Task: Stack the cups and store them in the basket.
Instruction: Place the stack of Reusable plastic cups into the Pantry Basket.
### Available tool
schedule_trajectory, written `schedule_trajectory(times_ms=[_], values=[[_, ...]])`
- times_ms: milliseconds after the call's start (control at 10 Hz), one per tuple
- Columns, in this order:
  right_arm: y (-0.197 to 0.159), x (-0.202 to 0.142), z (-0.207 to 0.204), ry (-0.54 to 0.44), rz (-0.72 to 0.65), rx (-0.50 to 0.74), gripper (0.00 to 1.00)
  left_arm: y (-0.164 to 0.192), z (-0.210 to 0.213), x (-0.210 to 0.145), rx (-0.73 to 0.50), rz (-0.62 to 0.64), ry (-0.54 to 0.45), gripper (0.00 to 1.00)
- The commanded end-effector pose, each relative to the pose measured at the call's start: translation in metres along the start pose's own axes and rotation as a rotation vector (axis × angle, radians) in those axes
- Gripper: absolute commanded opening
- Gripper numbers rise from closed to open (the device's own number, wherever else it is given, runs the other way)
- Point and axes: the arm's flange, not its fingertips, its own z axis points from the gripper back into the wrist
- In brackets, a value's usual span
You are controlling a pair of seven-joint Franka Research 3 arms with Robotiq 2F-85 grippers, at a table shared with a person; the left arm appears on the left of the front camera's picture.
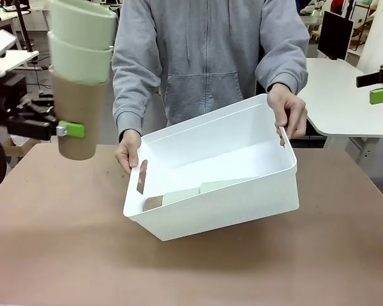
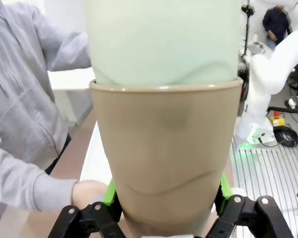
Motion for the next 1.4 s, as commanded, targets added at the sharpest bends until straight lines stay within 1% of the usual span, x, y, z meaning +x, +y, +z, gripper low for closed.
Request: schedule_trajectory(times_ms=[0, 100, 200, 300, 400, 600, 800, 1000, 1300], values=[[-0.001, 0.003, -0.002, -0.021, 0.007, 0.002, 1.00, 0.002, -0.034, 0.034, 0.014, 0.046, 0.184, 0.85], [-0.001, 0.003, -0.002, -0.021, 0.007, 0.002, 1.00, 0.002, -0.053, 0.048, 0.037, 0.039, 0.263, 0.85], [-0.001, 0.003, -0.002, -0.021, 0.007, 0.002, 1.00, 0.001, -0.071, 0.055, 0.056, 0.024, 0.328, 0.85], [-0.001, 0.003, -0.002, -0.021, 0.007, 0.002, 1.00, 0.003, -0.091, 0.058, 0.076, 0.004, 0.395, 0.85], [-0.001, 0.003, -0.002, -0.021, 0.007, 0.002, 1.00, 0.004, -0.106, 0.059, 0.060, -0.004, 0.435, 0.85], [-0.001, 0.003, -0.002, -0.021, 0.007, 0.002, 1.00, 0.012, -0.136, 0.056, 0.091, -0.025, 0.540, 0.85], [-0.001, 0.003, -0.002, -0.021, 0.007, 0.002, 1.00, 0.022, -0.169, 0.049, 0.097, -0.037, 0.585, 0.85], [-0.001, 0.003, -0.002, -0.021, 0.007, 0.002, 1.00, 0.036, -0.195, 0.043, 0.075, -0.030, 0.610, 0.85], [-0.001, 0.003, -0.002, -0.021, 0.007, 0.002, 1.00, 0.058, -0.223, 0.031, 0.062, -0.017, 0.646, 0.85]])
